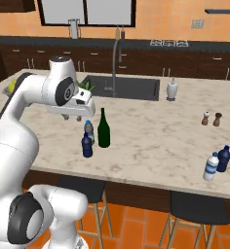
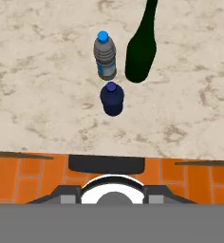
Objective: Move the plastic bottles in the middle to the plastics group, and the glass bottles in the middle to the glass group.
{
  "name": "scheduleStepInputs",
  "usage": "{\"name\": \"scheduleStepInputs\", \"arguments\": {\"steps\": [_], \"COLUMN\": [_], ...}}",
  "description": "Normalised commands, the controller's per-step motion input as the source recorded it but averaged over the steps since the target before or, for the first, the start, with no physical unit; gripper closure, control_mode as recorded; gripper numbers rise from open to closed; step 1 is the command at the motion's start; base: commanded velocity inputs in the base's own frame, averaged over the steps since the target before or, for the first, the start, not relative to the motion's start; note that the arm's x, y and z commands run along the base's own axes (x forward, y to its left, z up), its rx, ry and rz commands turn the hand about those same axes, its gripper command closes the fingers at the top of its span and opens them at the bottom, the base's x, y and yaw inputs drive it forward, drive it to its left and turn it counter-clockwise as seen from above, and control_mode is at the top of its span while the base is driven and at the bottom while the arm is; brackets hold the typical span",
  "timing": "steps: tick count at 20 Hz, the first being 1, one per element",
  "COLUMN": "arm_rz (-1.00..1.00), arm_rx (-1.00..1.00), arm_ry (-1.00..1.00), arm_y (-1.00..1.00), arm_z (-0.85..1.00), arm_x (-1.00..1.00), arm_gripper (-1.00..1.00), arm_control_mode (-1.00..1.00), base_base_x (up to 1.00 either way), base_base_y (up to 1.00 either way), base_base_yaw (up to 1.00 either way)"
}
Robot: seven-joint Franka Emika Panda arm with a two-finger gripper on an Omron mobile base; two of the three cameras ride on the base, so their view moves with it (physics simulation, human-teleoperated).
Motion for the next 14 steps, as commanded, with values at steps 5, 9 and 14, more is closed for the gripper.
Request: {"name": "scheduleStepInputs", "arguments": {"steps": [5,9,14], "arm_rz": [0.12,0.00,-0.05], "arm_rx": [-0.12,0.00,0.00], "arm_ry": [-0.08,-0.01,-0.06], "arm_y": [0.62,0.19,-0.07], "arm_z": [-0.13,-0.09,-0.20], "arm_x": [-0.37,0.00,0.00], "arm_gripper": [-1.00,-1.00,-1.00], "arm_control_mode": [-1.00,-1.00,-1.00], "base_base_x": [0.00,0.00,0.00], "base_base_y": [0.00,0.00,0.00], "base_base_yaw": [0.00,0.00,0.00]}}
